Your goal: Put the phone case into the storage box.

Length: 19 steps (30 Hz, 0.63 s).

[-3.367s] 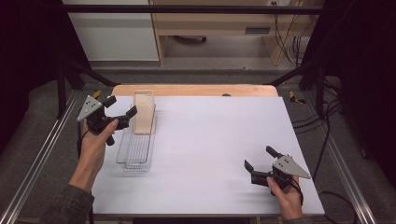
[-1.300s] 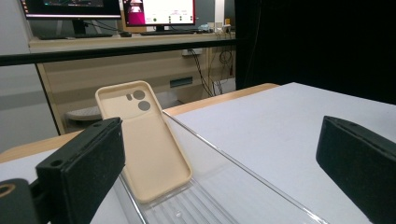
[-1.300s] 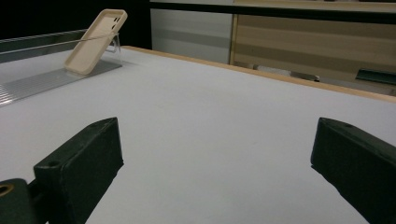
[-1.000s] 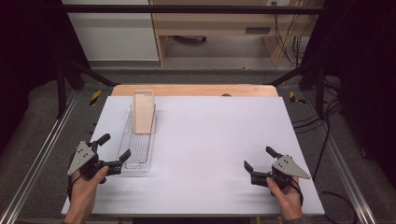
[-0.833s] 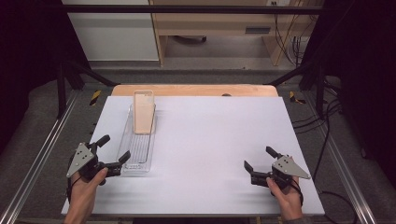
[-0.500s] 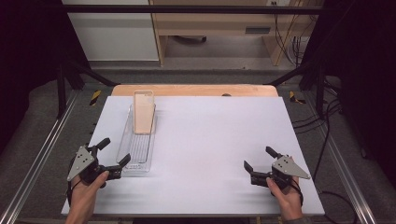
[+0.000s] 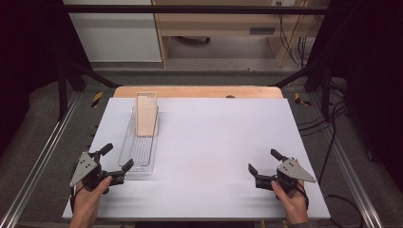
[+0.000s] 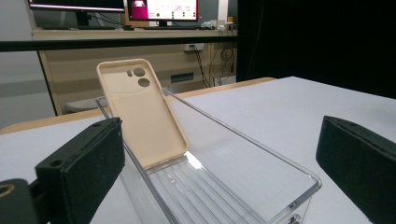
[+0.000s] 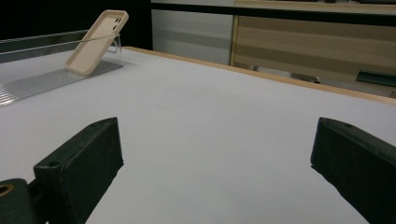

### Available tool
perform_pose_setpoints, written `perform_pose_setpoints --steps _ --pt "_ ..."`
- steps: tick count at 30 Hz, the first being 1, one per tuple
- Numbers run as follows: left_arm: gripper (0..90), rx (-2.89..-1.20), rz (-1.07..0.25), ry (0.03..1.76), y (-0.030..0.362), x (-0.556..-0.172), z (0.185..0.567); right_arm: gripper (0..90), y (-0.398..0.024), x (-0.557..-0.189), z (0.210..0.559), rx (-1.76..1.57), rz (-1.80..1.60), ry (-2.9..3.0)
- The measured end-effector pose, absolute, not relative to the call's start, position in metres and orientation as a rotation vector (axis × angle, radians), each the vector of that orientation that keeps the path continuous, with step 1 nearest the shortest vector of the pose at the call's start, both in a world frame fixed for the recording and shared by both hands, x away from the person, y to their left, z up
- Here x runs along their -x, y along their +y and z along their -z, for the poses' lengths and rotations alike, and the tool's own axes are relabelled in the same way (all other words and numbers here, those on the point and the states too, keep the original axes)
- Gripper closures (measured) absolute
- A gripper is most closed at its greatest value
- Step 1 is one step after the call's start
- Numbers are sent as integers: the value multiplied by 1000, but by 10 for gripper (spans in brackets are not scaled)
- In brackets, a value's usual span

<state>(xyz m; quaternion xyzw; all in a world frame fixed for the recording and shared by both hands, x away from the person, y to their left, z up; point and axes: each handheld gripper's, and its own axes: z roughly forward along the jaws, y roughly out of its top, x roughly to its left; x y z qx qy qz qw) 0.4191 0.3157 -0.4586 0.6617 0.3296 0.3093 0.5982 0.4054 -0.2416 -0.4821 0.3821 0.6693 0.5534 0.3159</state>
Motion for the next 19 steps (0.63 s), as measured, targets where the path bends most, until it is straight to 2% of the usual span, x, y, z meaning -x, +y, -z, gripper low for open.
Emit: perform_pose_setpoints --steps 19 --pt "9 -1528 -729 778 309 -417 464 23 -242 -407 484 -969 -1414 1698"
